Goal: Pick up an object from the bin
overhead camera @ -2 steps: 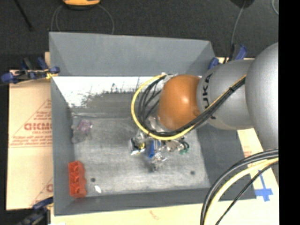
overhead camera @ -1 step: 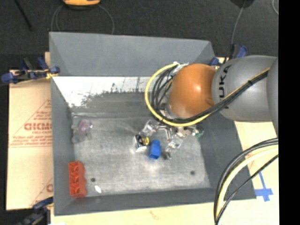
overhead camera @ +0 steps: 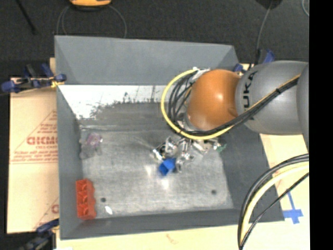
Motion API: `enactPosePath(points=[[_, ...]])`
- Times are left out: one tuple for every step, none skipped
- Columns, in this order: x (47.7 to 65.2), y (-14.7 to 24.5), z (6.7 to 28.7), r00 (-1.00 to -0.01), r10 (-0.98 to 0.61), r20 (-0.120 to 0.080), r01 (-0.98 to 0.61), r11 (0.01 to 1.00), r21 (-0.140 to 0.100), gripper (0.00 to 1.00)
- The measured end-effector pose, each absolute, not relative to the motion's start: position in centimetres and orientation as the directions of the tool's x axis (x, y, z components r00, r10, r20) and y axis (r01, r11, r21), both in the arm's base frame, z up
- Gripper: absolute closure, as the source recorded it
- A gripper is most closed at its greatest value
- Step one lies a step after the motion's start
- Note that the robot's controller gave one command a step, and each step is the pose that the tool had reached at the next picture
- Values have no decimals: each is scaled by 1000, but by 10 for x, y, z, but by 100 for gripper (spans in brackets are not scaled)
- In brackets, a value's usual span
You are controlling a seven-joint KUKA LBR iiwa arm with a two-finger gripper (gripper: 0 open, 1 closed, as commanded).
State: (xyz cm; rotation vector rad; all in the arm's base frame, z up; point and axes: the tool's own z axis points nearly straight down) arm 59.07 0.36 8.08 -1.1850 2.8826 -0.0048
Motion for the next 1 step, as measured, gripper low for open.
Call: enactPosePath(points=[[587,18,225,-514,-858,-7,-858,514,-10,100]])
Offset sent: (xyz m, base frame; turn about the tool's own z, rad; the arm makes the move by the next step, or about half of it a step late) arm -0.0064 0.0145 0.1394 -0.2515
